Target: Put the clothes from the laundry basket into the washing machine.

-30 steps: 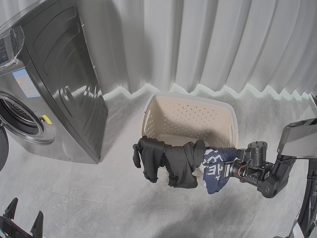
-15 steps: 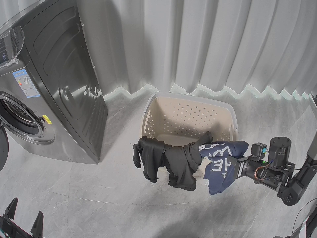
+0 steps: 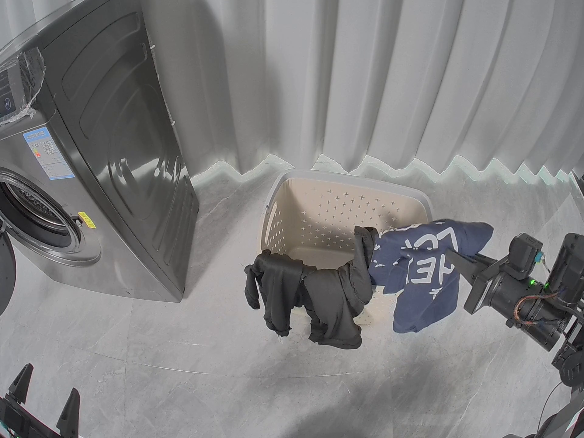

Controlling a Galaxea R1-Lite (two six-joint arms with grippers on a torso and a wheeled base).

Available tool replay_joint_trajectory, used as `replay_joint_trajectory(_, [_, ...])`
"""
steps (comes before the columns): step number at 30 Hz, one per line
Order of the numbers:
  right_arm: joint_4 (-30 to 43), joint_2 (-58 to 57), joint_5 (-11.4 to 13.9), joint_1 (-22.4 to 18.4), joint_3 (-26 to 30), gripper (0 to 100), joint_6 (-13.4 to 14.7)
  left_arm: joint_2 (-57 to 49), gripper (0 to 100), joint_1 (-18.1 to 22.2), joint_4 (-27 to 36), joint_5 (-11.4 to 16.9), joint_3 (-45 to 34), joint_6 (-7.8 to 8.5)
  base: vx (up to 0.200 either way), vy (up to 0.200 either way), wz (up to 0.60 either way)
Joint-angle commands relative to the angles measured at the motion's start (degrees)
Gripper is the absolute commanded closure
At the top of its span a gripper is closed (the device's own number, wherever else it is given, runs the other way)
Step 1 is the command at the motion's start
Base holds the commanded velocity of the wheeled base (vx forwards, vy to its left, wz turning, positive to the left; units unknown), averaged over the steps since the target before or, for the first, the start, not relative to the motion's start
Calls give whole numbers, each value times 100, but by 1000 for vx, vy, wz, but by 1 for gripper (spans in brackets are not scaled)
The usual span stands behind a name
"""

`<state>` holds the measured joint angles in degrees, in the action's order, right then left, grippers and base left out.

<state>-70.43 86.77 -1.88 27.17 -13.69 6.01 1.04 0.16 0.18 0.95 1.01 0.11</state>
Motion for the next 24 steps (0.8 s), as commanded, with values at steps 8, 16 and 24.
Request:
replay_joint_trajectory(8, [196, -565, -23, 201, -292, 100, -74, -86, 0, 11, -1, -25, -92, 15, -50, 0, 0])
replay_joint_trajectory(16, [231, -741, -23, 209, -239, 100, -91, -86, 0, 11, -1, -42, -92, 24, -175, 0, 0])
replay_joint_trajectory(24, [275, -837, -14, 403, -231, 100, -82, -77, 0, 2, -1, -16, -92, -2, 0, 75, 0])
